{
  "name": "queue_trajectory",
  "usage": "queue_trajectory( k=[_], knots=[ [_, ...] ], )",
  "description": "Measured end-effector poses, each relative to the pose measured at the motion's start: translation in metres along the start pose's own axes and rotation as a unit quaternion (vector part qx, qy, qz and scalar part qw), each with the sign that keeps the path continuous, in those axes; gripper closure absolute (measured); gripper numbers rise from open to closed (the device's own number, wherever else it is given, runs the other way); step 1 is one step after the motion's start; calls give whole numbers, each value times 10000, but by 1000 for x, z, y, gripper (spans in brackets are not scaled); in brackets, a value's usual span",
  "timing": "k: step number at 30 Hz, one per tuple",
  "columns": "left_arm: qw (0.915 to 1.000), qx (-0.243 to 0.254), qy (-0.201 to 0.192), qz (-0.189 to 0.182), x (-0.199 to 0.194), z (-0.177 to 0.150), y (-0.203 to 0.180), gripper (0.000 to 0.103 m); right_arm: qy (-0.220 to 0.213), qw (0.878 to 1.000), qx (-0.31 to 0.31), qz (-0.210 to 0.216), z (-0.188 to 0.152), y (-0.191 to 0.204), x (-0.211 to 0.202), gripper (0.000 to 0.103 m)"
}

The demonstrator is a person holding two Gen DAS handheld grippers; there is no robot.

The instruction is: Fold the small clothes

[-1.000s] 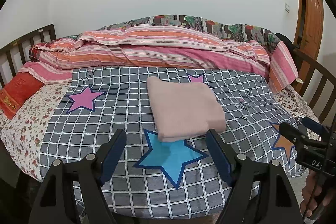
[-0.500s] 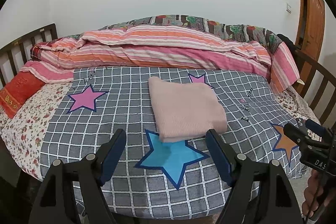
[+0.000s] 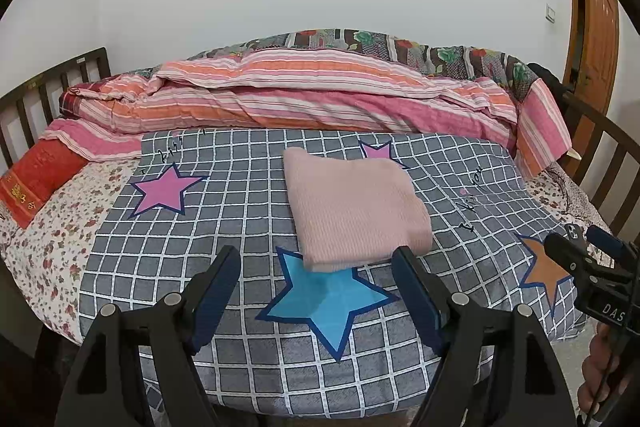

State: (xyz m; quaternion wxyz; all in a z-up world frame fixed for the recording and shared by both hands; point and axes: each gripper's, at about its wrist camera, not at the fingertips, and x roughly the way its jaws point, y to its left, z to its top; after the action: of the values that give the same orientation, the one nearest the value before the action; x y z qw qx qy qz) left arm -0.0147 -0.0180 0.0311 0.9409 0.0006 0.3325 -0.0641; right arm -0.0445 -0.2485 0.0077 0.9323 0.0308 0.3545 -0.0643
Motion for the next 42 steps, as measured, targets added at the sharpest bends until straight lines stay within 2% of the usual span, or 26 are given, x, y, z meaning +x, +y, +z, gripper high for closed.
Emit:
queue_trajectory(
  k=[30, 42],
  knots=[
    [10000, 8, -23, 9, -3, 2, 0, 26, -26, 10000, 11, 23, -2, 0, -5, 1],
    [10000, -44, -32, 46, -6, 9, 3, 26, 2, 10000, -47, 84, 9, 5, -3, 1]
  ],
)
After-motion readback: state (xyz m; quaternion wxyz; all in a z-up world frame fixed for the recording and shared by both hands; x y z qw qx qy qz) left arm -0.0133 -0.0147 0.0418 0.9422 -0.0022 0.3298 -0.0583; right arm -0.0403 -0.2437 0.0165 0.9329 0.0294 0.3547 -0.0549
